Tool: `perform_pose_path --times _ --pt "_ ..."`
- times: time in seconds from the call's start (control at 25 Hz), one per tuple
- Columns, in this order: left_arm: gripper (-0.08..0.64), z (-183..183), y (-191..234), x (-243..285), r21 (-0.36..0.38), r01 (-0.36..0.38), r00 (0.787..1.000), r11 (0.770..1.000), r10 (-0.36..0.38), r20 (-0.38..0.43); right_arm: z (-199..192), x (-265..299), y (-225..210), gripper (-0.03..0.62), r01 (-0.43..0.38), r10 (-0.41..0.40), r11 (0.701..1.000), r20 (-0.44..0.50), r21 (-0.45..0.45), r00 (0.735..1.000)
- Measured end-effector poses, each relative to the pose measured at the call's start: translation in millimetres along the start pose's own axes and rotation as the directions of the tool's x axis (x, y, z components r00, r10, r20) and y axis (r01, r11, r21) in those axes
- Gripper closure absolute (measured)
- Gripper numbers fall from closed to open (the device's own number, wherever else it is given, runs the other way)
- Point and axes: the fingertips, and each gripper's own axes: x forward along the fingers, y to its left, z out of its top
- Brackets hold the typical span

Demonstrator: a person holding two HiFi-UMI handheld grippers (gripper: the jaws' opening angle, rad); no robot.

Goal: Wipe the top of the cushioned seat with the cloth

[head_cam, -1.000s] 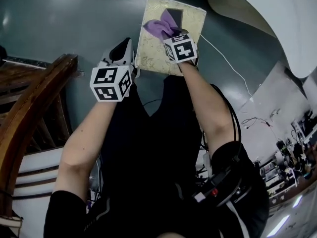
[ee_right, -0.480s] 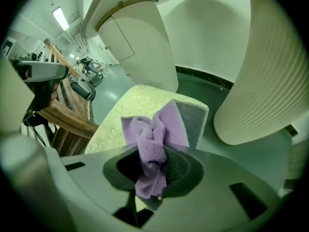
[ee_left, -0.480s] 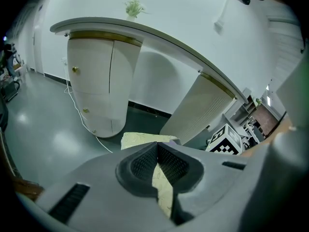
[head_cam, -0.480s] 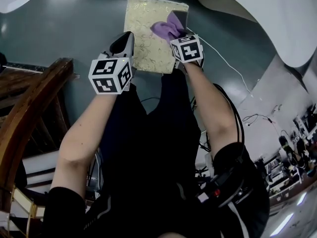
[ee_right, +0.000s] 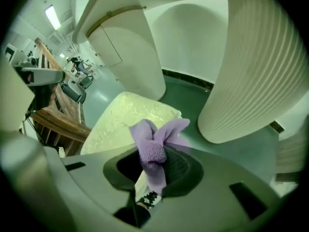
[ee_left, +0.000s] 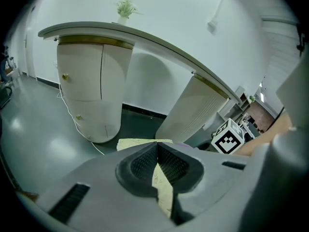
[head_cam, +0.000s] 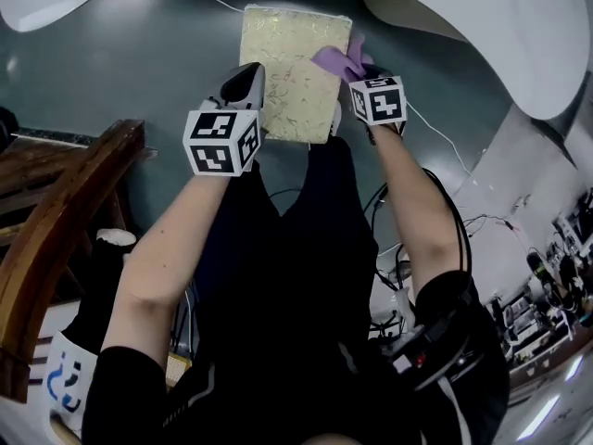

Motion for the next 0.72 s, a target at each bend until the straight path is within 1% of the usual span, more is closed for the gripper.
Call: perform_pose_path --times 0.08,0.2,0.28,0.36,0.44,0.56,0.64,0.72 --pt "0.557 4 7 -9 0.010 0.009 1.000 1.000 -0.009 0.004 30 -4 25 0.500 -0.028 0.030 0.999 0.050 -0.029 0.998" --pt "0.557 6 26 -23 0.022 0.005 1.000 1.000 -0.005 0.000 80 -1 75 0.500 -0.098 0.108 0.991 0.117 -0.088 0.987" --pt "0.557 7 38 -33 0.028 -0.002 1.000 1.000 0.002 -0.001 109 8 105 0.500 -0.135 0.154 0.982 0.142 -0.132 0.978" --pt "0.557 11 52 -42 0.035 -0.005 1.000 0.999 0.005 0.006 131 21 129 0.500 -0.151 0.175 0.975 0.144 -0.162 0.974" --pt "0.557 12 67 -53 0.033 -0.013 1.000 0.999 0.013 0.012 142 36 150 0.500 -0.158 0.183 0.971 0.132 -0.177 0.974" --pt "0.557 4 94 -67 0.017 -0.050 0.999 0.999 0.049 0.008 145 63 179 0.500 -0.189 0.211 0.961 0.096 -0.202 0.973" --pt "0.557 -3 108 -68 0.012 -0.074 0.997 0.997 0.074 0.001 144 81 188 0.500 -0.203 0.223 0.954 0.068 -0.222 0.972" --pt "0.557 -9 116 -71 -0.010 -0.085 0.996 0.996 0.085 0.000 138 94 189 0.500 -0.193 0.210 0.951 0.048 -0.241 0.977"
